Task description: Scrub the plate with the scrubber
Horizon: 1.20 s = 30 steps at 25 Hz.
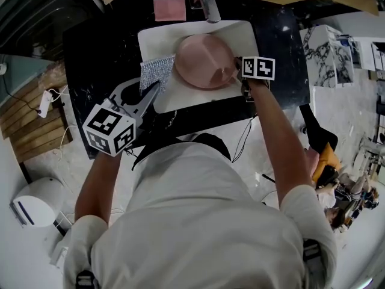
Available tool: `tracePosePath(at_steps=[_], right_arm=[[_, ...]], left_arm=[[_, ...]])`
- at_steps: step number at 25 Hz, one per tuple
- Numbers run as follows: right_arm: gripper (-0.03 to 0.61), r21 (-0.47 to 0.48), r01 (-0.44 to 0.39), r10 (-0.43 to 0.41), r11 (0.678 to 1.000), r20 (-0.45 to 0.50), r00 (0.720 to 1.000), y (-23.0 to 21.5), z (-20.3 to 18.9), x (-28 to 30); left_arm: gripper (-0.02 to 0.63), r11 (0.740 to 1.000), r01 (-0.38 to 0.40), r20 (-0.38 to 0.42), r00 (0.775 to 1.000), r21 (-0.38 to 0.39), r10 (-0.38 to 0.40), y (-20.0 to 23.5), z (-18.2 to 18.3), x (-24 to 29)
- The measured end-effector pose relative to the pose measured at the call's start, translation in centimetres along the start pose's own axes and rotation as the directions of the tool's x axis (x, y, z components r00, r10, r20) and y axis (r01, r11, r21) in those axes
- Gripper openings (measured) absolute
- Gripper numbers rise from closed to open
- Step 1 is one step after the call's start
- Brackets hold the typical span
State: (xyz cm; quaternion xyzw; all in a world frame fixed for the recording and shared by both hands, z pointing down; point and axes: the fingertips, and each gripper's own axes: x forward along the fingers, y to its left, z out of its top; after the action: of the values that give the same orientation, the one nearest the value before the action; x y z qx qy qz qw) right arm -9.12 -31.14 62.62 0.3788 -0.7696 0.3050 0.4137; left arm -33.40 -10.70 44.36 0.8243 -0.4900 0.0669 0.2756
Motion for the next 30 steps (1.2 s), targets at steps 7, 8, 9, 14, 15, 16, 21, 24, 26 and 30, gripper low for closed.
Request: tracePosePath(at_steps=[7, 8, 9, 14, 15, 16, 21, 24, 26, 30], right_arm=[[0.055, -0.151, -0.036, 0.067, 0.988, 0.206, 0.976, 3.2, 0.5, -9.1], [0.055, -0.171, -0.041, 0.082, 0.984, 0.239, 0.968, 3.7, 0.2, -10.8], [0.055, -0.192, -0.045, 0.096, 0.980, 0.267, 0.959, 4.1, -0.3, -12.5], [0.055, -0.279, -0.066, 0.172, 0.958, 0.378, 0.910, 5.7, -5.3, -20.4], [0.055, -0.288, -0.071, 0.187, 0.955, 0.398, 0.898, 6.0, -6.5, -21.8], [0.055, -0.296, -0.077, 0.201, 0.952, 0.416, 0.887, 6.2, -7.7, -23.1], [0.055, -0.336, -0.106, 0.267, 0.936, 0.480, 0.835, 7.3, -13.9, -28.6], [0.055, -0.351, -0.120, 0.297, 0.929, 0.508, 0.808, 8.2, -17.3, -31.3], [0.055, -0.357, -0.126, 0.311, 0.925, 0.527, 0.791, 8.6, -19.2, -32.9], [0.055, -0.345, -0.150, 0.325, 0.927, 0.534, 0.780, 8.6, -23.3, -34.9]], left_arm=[[0.067, 0.998, -0.025, 0.015, 1.000, 0.059, 0.024, -4.2, -0.3, -0.4], [0.067, 0.997, -0.037, 0.018, 0.999, 0.063, 0.036, -4.9, -0.5, -0.5], [0.068, 0.997, -0.049, 0.022, 0.999, 0.058, 0.047, -5.8, -0.9, -0.7], [0.067, 0.996, -0.084, 0.044, 0.996, 0.043, 0.082, -11.1, -2.7, -2.0], [0.068, 0.995, -0.086, 0.049, 0.995, 0.048, 0.084, -12.4, -3.0, -2.2], [0.069, 0.995, -0.089, 0.054, 0.995, 0.055, 0.086, -13.7, -3.3, -2.5], [0.069, 0.989, -0.127, 0.101, 0.988, 0.072, 0.120, -19.1, -5.0, -4.2], [0.069, 0.987, -0.144, 0.098, 0.986, 0.070, 0.137, -21.7, -7.0, -5.5], [0.069, 0.985, -0.154, 0.095, 0.985, 0.078, 0.146, -23.3, -8.1, -6.3], [0.069, 0.983, -0.164, 0.090, 0.984, 0.078, 0.157, -26.6, -10.5, -7.7]])
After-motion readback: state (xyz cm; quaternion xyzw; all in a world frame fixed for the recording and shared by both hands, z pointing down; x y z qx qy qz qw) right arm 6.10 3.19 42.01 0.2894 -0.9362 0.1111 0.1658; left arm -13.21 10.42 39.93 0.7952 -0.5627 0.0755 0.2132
